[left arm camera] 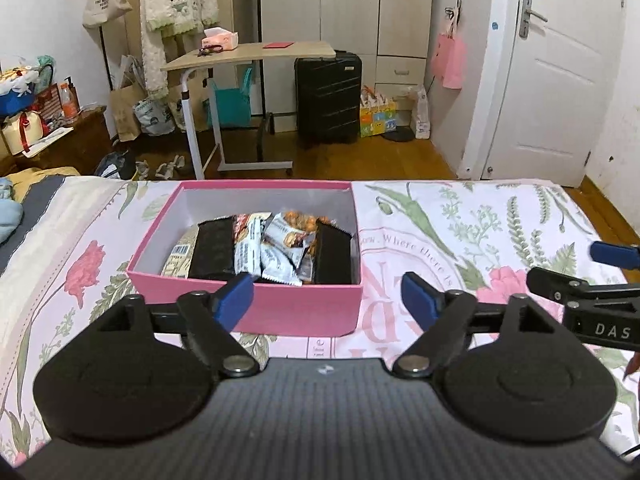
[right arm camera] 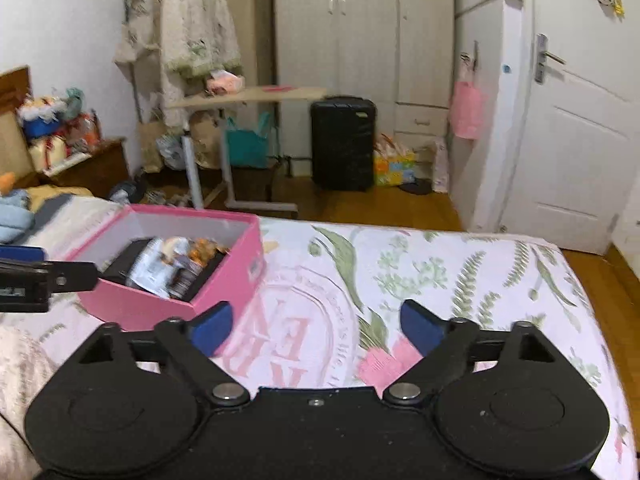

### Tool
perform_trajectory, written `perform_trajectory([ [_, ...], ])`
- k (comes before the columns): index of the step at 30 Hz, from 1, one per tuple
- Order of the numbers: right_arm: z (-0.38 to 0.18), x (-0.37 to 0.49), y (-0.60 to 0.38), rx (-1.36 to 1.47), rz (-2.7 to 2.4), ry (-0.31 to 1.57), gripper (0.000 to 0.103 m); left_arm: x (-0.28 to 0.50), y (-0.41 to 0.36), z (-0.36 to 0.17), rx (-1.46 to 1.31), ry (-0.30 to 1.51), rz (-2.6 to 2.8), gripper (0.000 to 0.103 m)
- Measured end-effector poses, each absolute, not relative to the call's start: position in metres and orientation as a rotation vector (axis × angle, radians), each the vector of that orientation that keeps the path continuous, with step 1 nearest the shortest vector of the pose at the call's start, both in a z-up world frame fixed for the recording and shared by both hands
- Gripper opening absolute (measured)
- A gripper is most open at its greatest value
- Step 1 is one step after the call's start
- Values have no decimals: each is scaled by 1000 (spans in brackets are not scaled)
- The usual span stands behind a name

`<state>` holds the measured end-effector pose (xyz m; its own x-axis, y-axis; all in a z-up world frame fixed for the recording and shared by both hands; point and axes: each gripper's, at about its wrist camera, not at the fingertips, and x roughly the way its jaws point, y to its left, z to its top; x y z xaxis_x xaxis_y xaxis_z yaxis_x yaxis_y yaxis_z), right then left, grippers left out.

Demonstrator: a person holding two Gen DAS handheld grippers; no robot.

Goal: Organize snacks

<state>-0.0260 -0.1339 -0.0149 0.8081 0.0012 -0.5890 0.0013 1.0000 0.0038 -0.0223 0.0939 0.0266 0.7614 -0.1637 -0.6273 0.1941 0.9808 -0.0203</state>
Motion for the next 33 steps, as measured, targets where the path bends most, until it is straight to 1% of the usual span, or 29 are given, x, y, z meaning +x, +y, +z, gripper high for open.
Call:
perform_trajectory([
  [4,-22,-28,-135,10,-69,632,98,-23,95,17,36,666,-186,91],
  [7,-24,-33,-137,31,-74,638,99,-24,94,10,38,669,-179,93],
  [9,-26,-34,-139,48,-86,646,100,-24,92,7,45,670,-177,94],
  [12,-33,-32,-139,-18,-103,715,100,-24,88,3,58,678,-170,94],
  [15,-37,-34,-143,-44,-155,703,100,-21,85,1,74,689,-158,95],
  [25,-30,-45,-149,32,-143,678,100,-25,80,-3,92,692,-158,95],
  [33,-29,-47,-141,37,-115,701,100,-30,76,0,108,694,-176,95],
])
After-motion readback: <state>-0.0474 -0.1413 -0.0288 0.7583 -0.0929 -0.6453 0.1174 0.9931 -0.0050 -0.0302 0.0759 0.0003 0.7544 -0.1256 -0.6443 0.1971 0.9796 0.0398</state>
